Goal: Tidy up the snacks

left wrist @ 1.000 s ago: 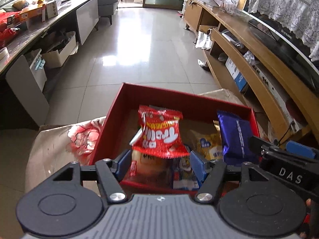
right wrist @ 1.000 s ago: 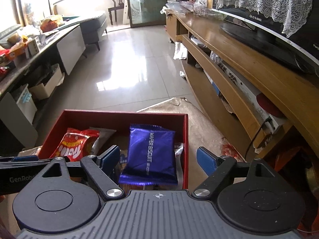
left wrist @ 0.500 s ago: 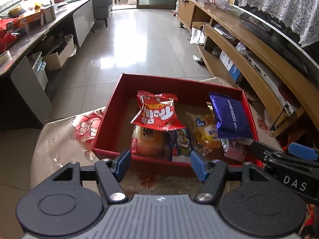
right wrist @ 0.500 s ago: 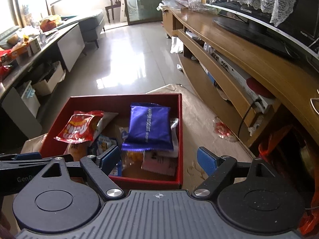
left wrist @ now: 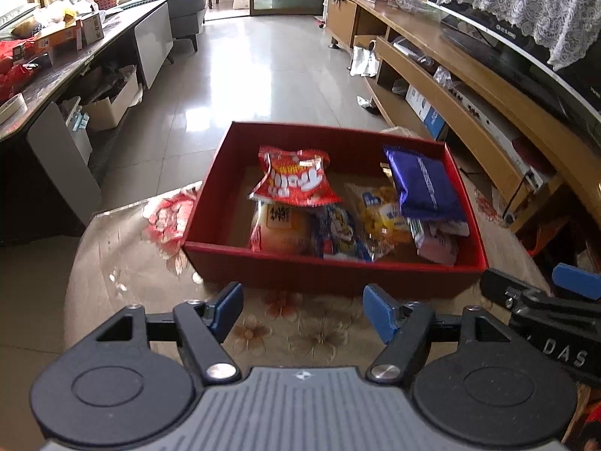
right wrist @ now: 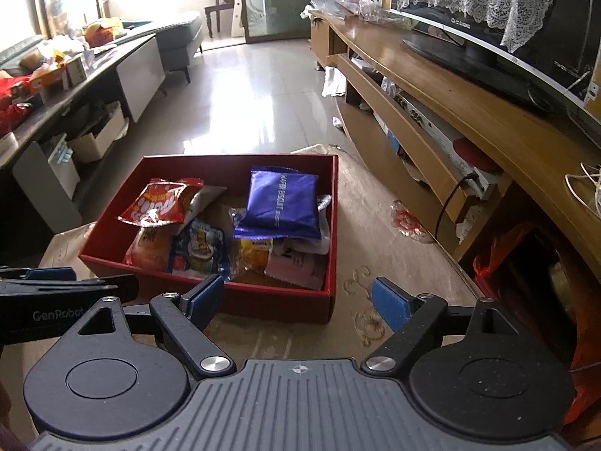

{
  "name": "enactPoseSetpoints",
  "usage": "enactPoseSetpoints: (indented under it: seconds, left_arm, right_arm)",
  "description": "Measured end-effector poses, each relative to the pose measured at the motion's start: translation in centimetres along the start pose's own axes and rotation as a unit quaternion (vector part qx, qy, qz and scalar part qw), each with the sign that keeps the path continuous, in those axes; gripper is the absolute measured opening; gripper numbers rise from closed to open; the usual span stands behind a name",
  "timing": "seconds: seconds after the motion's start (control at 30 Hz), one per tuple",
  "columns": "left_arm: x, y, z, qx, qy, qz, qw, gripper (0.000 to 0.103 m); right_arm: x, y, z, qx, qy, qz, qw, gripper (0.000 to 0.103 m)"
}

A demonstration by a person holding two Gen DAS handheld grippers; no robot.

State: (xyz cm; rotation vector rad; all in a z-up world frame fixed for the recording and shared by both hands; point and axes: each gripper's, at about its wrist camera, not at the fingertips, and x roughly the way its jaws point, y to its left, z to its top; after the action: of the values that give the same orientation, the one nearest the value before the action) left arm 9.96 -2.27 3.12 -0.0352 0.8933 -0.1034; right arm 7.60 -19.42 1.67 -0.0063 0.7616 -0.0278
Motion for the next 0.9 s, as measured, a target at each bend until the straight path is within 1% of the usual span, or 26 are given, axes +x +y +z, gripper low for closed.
enactPoseSetpoints:
  seconds: [0.2,0.3,0.57,0.73,0.9]
  left_arm:
    - [-0.3,0.0,-2.2,-0.004,0.012,-0.011,0.9999,0.072]
    - [-0.5,-0.1,-3.3,0.0,0.016,-0.009,0.9998,0.078]
    - [-1.0,0.3,-6.7,-0.007,0.033,-0.008,0.9994,0.08]
    - [-1.5,0.3,-8.6,-0.007,0.039,-0.009,0.9992,0.086]
    - [-2.1,0.3,-9.7,-0.005,0.039,-0.01,0.9992,0.089]
  right_arm:
    - [-0.6,-0.5,-1.6,0.007,0.01,-0.009,1.0,0.09]
    - [-0.9,-0.5,-2.5,0.005,0.016,-0.011,1.0,0.091]
    - [-2.3,-0.2,-5.5,-0.001,0.03,-0.012,0.999,0.091]
    - [-2.9,0.0,-7.3,-0.006,0.041,-0.013,0.999,0.092]
    - [-3.5,0.1,-8.7,-0.005,0.049,-0.012,0.999,0.092]
